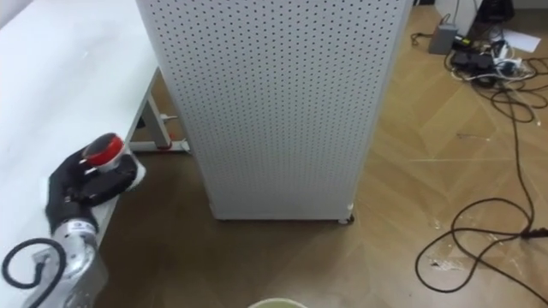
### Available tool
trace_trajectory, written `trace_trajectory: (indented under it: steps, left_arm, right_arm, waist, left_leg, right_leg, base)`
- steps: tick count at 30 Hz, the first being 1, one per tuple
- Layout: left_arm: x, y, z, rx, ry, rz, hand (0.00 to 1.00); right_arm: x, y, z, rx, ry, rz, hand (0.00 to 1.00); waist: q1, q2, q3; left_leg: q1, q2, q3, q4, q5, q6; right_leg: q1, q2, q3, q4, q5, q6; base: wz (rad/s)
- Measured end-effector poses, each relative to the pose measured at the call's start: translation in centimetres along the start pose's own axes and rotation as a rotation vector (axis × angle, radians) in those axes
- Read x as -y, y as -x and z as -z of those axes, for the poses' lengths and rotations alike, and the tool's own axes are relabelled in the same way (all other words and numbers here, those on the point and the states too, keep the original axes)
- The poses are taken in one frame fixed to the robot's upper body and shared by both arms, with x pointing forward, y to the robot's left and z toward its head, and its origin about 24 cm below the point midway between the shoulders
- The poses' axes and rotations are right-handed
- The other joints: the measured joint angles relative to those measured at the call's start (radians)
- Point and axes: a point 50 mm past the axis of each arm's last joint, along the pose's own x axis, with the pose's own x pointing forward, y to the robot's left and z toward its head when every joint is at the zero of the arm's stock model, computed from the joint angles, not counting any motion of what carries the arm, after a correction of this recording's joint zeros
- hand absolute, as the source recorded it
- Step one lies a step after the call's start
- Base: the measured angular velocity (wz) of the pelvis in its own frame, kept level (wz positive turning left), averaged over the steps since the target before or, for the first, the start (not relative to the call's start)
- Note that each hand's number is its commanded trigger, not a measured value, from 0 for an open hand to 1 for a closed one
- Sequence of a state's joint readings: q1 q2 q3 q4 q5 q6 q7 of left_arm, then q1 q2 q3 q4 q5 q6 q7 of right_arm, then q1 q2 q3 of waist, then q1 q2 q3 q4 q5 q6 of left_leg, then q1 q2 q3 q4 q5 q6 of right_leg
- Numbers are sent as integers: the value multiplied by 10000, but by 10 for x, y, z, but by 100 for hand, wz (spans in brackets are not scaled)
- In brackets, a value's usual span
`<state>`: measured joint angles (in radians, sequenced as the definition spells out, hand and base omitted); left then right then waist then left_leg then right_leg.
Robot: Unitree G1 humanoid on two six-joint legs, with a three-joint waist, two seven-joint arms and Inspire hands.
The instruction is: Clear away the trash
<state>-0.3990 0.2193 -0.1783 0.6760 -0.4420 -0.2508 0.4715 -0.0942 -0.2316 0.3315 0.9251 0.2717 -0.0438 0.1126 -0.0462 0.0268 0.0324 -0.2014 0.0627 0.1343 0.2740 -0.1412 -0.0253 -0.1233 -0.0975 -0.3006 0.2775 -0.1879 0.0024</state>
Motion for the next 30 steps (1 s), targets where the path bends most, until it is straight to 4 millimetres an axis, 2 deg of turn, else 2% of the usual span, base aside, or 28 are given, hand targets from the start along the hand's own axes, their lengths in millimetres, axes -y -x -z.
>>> trace_trajectory:
  steps: [5,8,21,27,30]
  left_arm:
    - [43,31,17,-360,-174,2988,100]
    - [53,37,19,-469,-79,3900,100]
    - [65,49,20,-478,319,5435,100]
    - [60,55,32,-888,150,5865,100]
    - [53,61,44,-1331,-78,5914,100]
  right_arm:
    - [-2,-9,-26,725,-258,-15,100]
    - [-3,-12,-35,899,-293,-42,100]
    - [3,-12,-40,1024,-276,117,100]
    - [7,-13,-50,1261,-316,461,100]
    - [6,-14,-51,1326,-476,526,100]
  waist:
    - [0,-2,-7]
    - [-18,-1,-7]
    - [133,-16,7]
    - [234,15,47]
    - [249,42,71]
  left_leg:
    - [-331,-71,34,40,56,82]
    - [-594,-51,64,199,56,86]
    - [-681,-29,340,202,56,90]
    - [-1036,-7,338,371,68,111]
    - [-1122,1,360,392,69,114]
  right_leg:
    - [-364,-67,10,130,6,65]
    - [-707,-73,148,339,8,63]
    - [-1162,-86,540,696,8,57]
    - [-1512,-82,617,806,30,20]
    - [-1619,-72,686,829,30,19]
  base:
    - [1]
    - [-11]
    - [-9]
    - [0]
    - [-2]
